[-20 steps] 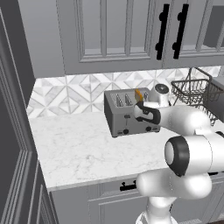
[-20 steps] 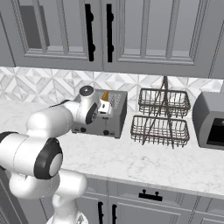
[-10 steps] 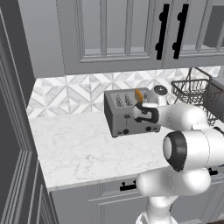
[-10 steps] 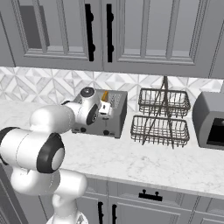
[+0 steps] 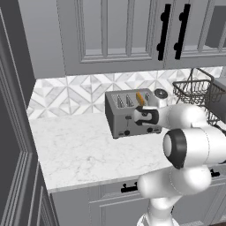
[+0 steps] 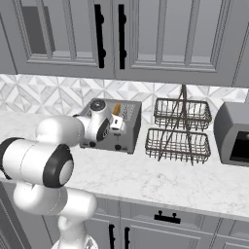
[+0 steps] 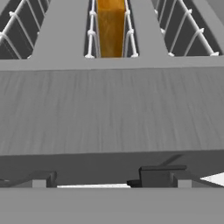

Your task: Start the toaster. Once the lever pops up, take the bread to the plate on the dining counter.

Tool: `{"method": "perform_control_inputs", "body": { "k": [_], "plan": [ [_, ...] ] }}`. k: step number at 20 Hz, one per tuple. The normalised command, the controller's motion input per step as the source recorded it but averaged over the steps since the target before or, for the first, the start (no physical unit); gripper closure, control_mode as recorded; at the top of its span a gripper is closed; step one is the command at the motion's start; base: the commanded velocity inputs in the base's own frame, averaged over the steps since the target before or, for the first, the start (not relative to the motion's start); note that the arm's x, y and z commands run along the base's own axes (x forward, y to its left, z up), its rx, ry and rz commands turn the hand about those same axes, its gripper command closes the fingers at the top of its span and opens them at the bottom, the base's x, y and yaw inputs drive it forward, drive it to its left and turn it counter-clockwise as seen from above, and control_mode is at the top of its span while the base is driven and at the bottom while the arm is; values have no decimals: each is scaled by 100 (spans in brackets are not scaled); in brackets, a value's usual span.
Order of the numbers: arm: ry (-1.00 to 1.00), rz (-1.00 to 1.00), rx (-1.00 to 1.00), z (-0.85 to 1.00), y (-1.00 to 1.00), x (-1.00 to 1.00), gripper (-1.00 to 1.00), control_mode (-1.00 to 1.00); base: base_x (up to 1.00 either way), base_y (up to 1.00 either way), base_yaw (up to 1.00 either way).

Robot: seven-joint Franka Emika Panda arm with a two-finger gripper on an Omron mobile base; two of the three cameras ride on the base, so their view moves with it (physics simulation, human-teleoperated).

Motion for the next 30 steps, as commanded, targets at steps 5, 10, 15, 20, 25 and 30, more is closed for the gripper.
{"method": "perform_control_inputs", "body": {
  "k": [5, 10, 15, 20, 25, 30],
  "plan": [
    [0, 0, 0, -16, 0, 0, -100, -100, 0, 0, 0],
    [0, 0, 0, -17, 0, 0, -100, -100, 0, 0, 0],
    [0, 0, 0, -22, 0, 0, -100, -100, 0, 0, 0],
    [0, 0, 0, -23, 0, 0, -100, -100, 0, 0, 0],
    [0, 0, 0, -22, 0, 0, -100, -100, 0, 0, 0],
    [0, 0, 0, -18, 0, -1, -100, -100, 0, 0, 0]
  ]
}}
